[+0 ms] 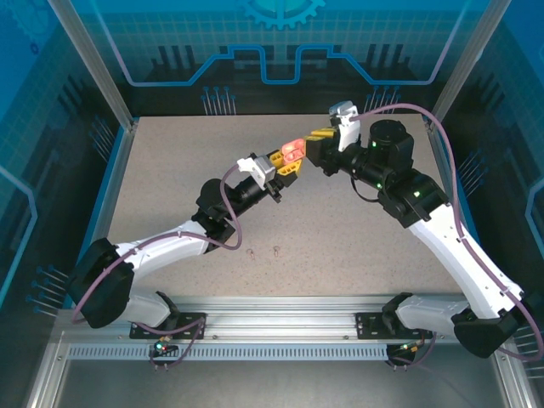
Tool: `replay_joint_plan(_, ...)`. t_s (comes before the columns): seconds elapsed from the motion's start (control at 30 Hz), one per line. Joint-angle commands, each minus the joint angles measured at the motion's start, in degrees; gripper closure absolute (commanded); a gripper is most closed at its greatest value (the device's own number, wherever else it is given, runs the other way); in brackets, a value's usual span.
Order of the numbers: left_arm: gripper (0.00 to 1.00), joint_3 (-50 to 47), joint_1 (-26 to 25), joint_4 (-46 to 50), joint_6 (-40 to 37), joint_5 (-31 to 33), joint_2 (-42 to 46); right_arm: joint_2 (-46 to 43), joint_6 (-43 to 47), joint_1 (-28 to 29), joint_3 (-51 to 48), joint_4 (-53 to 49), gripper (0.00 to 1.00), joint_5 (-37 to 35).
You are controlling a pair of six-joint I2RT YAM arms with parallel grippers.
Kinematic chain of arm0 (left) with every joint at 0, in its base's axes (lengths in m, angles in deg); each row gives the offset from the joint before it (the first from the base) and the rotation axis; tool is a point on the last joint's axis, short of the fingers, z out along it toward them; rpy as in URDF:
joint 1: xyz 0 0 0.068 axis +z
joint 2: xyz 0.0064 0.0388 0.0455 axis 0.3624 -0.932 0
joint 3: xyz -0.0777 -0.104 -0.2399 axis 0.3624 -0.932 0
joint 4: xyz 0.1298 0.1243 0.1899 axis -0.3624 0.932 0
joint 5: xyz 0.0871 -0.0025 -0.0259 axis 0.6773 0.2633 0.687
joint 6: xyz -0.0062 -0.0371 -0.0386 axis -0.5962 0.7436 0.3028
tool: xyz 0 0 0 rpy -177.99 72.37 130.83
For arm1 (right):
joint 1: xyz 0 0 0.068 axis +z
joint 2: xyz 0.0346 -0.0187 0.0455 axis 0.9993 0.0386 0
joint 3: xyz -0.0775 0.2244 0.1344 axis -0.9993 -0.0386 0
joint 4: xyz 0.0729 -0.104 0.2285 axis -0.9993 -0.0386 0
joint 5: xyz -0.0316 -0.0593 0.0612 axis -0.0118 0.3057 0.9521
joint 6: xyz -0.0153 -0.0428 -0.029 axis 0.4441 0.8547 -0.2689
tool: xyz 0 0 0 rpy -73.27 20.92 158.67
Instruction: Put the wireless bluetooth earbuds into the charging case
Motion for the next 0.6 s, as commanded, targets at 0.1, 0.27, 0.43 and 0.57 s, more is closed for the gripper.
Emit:
replay_joint_plan(0.1,1.00,1.97,-0.44,-1.04,-0.50,-0.75,-0.13,0.69,0.50,0.95,-0.47,2.48,0.72,1.15)
replay_joint_plan(0.27,1.00,2.10,-0.52,-1.05,-0.46,-0.71,-0.13,1.16,0.57,1.01,-0.67,2.22,0.73,1.25)
replay_joint_plan(0.43,1.00,2.35,-0.61,-0.86,-0.60,-0.67,-0.13,1.37,0.35,1.06,-1.04,2.31,0.73,1.33)
replay_joint_plan(0.57,1.00,2.46,-0.61,-0.65,-0.69,-0.56,-0.13,1.33,0.39,1.05,-1.43,2.04,0.73,1.50)
